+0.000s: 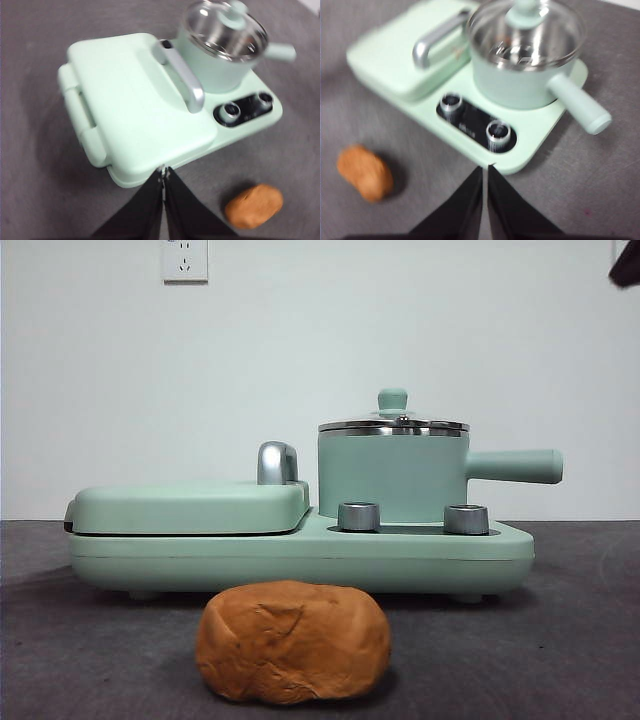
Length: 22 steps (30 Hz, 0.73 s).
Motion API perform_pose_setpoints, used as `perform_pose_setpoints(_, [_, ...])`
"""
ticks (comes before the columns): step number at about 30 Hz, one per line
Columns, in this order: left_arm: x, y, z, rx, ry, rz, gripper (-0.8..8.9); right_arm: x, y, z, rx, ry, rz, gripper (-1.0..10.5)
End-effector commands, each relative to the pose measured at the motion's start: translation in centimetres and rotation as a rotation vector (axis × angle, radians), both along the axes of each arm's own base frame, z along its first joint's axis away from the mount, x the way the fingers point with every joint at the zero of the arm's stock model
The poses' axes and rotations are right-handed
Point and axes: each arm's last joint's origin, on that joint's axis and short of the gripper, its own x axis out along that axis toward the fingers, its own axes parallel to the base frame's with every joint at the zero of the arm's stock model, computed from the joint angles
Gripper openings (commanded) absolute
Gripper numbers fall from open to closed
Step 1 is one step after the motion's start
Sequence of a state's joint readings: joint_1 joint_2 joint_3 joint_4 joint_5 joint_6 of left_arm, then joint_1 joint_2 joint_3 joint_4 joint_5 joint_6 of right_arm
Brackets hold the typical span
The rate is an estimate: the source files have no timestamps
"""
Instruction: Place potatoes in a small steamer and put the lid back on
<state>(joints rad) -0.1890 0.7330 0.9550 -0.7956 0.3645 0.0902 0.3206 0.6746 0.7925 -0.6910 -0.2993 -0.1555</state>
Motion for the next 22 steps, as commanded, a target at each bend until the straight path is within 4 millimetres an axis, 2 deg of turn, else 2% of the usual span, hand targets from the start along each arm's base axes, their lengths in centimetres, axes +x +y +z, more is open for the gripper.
perform_pose_setpoints(1, [0.0, -0.3, 0.7, 0.096, -0.097, -0.096, 0.08, -0.1, 0.4, 0.6, -0.106, -0.095, 0.065, 0.1])
perform_pose_setpoints(4, [-0.1, -0.4, 0.7, 0.101, -0.11, -0.112, 0.47, -0.2, 0.5, 0.6, -0.133, -0.116, 0.091, 0.6])
perform_pose_setpoints(8, [0.0, -0.5, 0.8, 0.099, -0.121, -0.115, 2.77, -0.2, 0.5, 0.6, -0.14, -0.12, 0.091, 2.8])
perform_pose_setpoints(10, [0.0, -0.5, 0.9, 0.097, -0.129, -0.117, 3.4, -0.2, 0.5, 0.6, -0.142, -0.12, 0.089, 3.0])
perform_pose_setpoints(16, [0.4, -1.0, 1.4, 0.081, -0.187, -0.141, 3.44, -0.2, 0.5, 0.6, -0.14, -0.12, 0.088, 3.0])
perform_pose_setpoints(22, [2.4, -2.7, 1.8, 0.047, -0.277, -0.218, 3.43, -0.2, 0.5, 0.7, -0.137, -0.123, 0.086, 3.0])
